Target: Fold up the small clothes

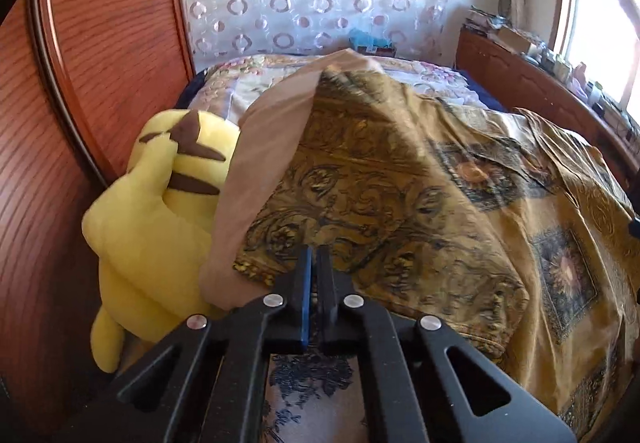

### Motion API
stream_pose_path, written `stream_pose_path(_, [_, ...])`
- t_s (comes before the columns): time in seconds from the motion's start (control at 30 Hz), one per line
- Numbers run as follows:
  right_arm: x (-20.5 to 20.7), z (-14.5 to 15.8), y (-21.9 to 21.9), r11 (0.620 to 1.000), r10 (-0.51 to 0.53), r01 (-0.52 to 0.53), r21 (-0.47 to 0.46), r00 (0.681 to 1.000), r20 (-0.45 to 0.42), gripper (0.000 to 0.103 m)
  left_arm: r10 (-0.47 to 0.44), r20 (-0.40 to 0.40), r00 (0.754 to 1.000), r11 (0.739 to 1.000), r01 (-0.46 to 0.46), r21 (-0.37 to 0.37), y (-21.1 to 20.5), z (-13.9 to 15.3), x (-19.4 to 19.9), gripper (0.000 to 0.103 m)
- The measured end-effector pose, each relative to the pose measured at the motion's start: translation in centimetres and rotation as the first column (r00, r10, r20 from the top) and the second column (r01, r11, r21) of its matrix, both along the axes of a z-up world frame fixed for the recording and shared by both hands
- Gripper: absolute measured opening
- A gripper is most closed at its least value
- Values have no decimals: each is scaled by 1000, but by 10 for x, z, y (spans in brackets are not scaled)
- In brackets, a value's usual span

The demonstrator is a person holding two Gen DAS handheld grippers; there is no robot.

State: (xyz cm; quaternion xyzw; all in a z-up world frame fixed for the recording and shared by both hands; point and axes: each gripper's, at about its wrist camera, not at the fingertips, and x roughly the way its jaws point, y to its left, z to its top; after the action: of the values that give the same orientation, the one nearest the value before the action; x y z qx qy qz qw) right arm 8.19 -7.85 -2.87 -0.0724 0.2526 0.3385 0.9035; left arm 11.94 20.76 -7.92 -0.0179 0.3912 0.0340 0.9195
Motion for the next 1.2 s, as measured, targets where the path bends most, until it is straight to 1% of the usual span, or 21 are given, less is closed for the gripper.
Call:
stream_pose_path(0.1, [2, -2, 0, 1000, -2, 2, 0, 1000, -5, 100, -26, 16, 1000, 1000, 26, -2, -7, 9, -1, 1])
stream_pose_path(0.17, [2, -2, 0, 1000, -4, 4, 3, 1000, -8, 100, -43, 33, 999, 999, 44, -18, -12, 17, -2, 1])
stream_pose_path(0.3, [2, -1, -2, 1000, -6, 6, 9, 1000, -10, 100, -29, 63, 998, 999, 30, -21, -9, 31, -1, 3])
stream_pose_path(0.33, [2, -1, -2, 1000, -6, 6, 10, 1000, -11, 100, -29, 57, 998, 999, 31, -29, -6, 31, 1, 10])
stream_pose_path(0.37, [2, -1, -2, 1000, -5, 5, 11, 1000, -13, 100, -39, 44, 998, 998, 41, -55, 3, 31, 5, 38])
stream_pose_path(0.4, [3, -2, -2, 1000, -3, 3, 12, 1000, -15, 100, -47, 41, 998, 996, 49, -73, 9, 30, 8, 59])
stream_pose_path(0.43, [3, -2, -2, 1000, -1, 1, 12, 1000, -17, 100, -51, 35, 998, 996, 53, -77, 12, 28, 11, 65])
stream_pose_path(0.47, [3, -2, -2, 1000, 1, -1, 13, 1000, -18, 100, -47, 17, 999, 996, 48, -70, 20, 22, 17, 67])
stream_pose_path(0.57, [4, -3, -1, 1000, 6, -6, 15, 1000, -22, 100, -32, -52, 998, 997, 29, -68, 34, 4, 29, 67])
stream_pose_path(0.6, [5, -4, -1, 1000, 8, -7, 16, 1000, -25, 100, -23, -84, 996, 995, 14, -99, 41, -6, 33, 67])
stream_pose_path(0.67, [6, -5, -1, 1000, 11, -11, 18, 999, -31, 100, -32, -112, 993, 987, 13, -161, 47, -16, 35, 67])
stream_pose_path(0.73, [6, -6, 0, 1000, 14, -14, 18, 999, -34, 100, -29, -95, 995, 983, 11, -182, 47, -20, 31, 67])
stream_pose_path(0.87, [6, -6, 2, 1000, 16, -16, 15, 999, -32, 100, -21, -63, 998, 985, 10, -174, 41, -22, 23, 67])
stream_pose_path(0.93, [6, -5, 3, 1000, 17, -17, 14, 1000, -26, 100, -26, -51, 998, 987, 18, -157, 38, -20, 21, 57])
stream_pose_path(1.0, [4, -4, 3, 1000, 13, -13, 11, 1000, -17, 100, -15, -27, 1000, 995, 12, -100, 31, -15, 15, 38])
stream_pose_path(1.03, [4, -4, 3, 1000, 12, -12, 12, 1000, -15, 100, -6, -19, 1000, 997, 5, -72, 29, -11, 14, 32])
stream_pose_path(1.07, [3, -4, 3, 1000, 12, -12, 12, 1000, -13, 100, 5, -1, 1000, 999, -5, -38, 24, -7, 10, 20])
stream_pose_path(1.1, [3, -4, 3, 1000, 11, -11, 12, 1000, -11, 100, 7, 9, 1000, 1000, -7, -28, 24, -4, 9, 12])
stream_pose_path(1.17, [2, -4, 3, 1000, 10, -10, 12, 1000, -10, 100, 7, 32, 999, 1000, -7, -19, 21, 3, 5, 6])
stream_pose_path(1.2, [3, -4, 3, 1000, 10, -10, 11, 1000, -11, 100, 0, 47, 999, 1000, 0, -14, 19, 8, 2, 6])
